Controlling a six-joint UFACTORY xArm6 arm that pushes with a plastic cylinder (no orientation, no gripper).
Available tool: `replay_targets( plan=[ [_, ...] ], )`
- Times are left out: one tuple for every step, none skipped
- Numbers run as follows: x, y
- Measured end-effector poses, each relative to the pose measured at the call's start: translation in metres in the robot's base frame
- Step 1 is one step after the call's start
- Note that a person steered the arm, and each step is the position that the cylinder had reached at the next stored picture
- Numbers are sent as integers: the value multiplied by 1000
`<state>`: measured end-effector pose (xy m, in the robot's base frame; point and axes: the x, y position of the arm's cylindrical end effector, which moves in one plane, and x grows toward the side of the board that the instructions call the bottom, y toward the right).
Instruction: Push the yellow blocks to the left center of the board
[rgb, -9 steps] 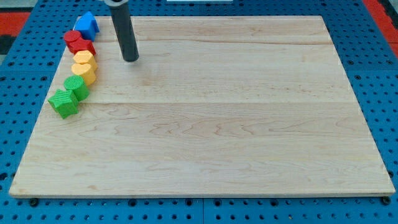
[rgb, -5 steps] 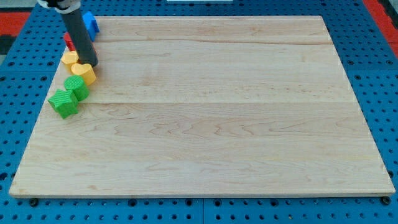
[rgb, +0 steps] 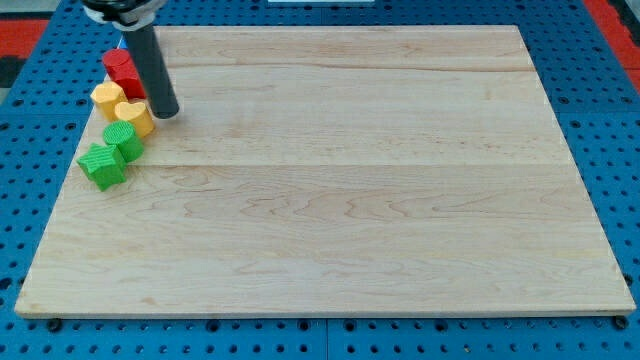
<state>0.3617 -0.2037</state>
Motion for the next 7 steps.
replay_targets(
  plan=[
    [3,-9],
    [9,-17],
    [10,-20],
    [0,-2],
    [-29,7],
    [-61,12],
    [-67,1]
  ],
)
